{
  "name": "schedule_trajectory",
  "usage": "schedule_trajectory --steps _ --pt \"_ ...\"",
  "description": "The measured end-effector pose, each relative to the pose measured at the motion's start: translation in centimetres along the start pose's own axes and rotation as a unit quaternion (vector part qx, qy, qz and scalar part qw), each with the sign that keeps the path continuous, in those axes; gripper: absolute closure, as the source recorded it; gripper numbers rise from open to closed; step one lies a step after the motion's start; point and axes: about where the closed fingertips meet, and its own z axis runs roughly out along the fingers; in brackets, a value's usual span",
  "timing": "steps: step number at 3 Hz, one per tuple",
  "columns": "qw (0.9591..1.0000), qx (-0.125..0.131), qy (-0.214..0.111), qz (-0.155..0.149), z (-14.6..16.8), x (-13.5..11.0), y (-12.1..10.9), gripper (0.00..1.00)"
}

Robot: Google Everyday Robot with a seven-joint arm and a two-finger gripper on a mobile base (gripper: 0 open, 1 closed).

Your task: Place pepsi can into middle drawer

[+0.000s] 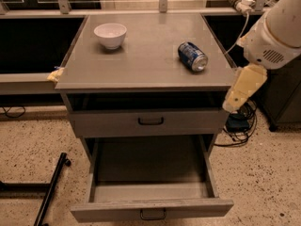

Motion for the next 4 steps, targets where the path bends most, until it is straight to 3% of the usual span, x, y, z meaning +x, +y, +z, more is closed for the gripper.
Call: schedule_trajectory --steps 2,3,4 --pt "0.9955 0.051 -0.041 0.068 5.9 -4.7 -8.7 0.0" --pt "0.9857 0.067 -0.069 0.138 8.0 -6.0 -13.6 0.0" --pt "0.9828 0.074 -0.077 0.151 7.5 -6.2 -14.6 0.0"
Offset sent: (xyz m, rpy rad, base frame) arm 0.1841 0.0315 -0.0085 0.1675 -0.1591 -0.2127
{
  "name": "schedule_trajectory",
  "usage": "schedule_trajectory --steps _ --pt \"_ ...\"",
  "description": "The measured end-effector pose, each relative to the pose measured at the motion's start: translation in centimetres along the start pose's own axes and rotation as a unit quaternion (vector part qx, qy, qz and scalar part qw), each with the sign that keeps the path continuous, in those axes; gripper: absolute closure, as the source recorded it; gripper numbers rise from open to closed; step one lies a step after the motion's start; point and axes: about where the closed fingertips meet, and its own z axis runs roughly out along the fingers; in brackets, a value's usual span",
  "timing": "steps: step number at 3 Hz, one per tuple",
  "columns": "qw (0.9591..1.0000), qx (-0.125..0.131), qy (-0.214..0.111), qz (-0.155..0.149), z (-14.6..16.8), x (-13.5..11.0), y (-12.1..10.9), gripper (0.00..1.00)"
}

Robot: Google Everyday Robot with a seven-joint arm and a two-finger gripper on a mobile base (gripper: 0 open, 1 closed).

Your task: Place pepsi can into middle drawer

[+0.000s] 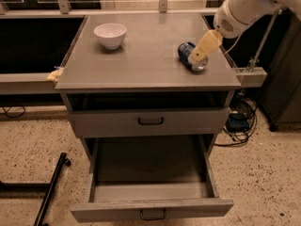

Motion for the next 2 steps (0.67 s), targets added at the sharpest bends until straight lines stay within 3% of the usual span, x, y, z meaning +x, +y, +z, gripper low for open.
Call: schedule_trajectory --steps 2 --pt "0.9974 0.007 -0.024 0.068 2.4 0.9 -0.6 0.0"
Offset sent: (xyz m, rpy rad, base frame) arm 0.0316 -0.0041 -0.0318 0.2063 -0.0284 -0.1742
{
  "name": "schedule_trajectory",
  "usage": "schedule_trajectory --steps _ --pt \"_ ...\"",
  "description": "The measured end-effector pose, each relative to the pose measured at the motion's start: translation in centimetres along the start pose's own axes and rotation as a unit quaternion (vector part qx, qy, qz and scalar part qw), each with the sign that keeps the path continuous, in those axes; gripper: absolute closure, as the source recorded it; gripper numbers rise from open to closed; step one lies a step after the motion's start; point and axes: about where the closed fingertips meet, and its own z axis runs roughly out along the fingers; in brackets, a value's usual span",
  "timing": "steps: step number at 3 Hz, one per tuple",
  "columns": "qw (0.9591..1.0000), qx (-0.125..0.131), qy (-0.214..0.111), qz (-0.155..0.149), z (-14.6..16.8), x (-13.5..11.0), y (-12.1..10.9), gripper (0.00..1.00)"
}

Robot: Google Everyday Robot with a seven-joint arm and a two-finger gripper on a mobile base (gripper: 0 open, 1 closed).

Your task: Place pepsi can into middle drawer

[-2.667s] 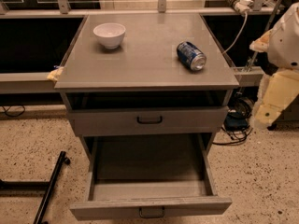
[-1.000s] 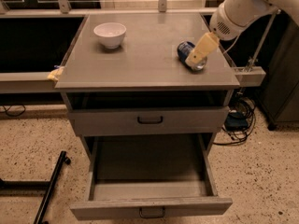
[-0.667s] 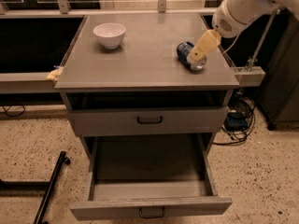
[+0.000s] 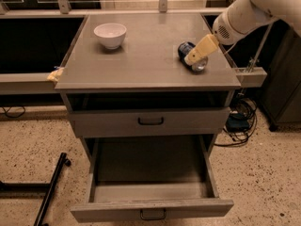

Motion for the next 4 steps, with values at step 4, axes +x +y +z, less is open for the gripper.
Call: schedule_trajectory --steps 4 --pt "0.9948 -0.044 -0.034 0.086 9.6 -2.1 -0.4 0.0"
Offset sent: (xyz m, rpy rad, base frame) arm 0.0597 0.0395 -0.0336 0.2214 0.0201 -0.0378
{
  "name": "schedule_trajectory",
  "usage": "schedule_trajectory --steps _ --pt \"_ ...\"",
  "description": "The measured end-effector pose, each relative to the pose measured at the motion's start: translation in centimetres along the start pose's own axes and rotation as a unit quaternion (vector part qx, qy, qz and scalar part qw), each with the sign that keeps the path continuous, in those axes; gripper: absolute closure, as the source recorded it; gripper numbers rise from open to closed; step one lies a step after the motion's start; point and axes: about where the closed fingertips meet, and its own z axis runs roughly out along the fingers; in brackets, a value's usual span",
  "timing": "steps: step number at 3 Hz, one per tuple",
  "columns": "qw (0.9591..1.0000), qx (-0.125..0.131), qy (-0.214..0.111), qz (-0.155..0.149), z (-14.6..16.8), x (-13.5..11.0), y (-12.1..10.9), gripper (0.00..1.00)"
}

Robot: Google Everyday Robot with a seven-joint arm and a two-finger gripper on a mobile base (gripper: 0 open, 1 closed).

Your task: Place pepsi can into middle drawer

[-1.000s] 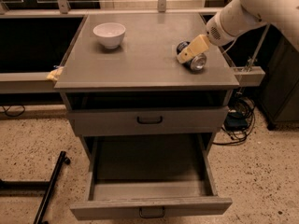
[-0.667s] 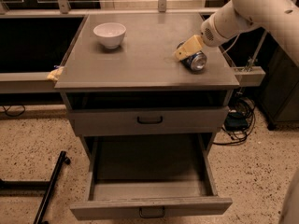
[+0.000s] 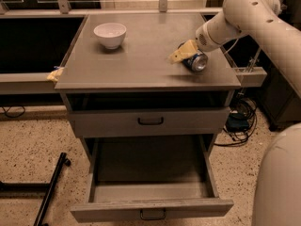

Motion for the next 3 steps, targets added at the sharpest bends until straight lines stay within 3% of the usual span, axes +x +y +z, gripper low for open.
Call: schedule_trajectory --steps 1,3 --pt "0.9997 0.009 0.018 0.013 2.1 1.31 -1.38 0.13" --pt "0.9992 0.015 0.035 0.013 2.74 2.11 -2.27 0.59"
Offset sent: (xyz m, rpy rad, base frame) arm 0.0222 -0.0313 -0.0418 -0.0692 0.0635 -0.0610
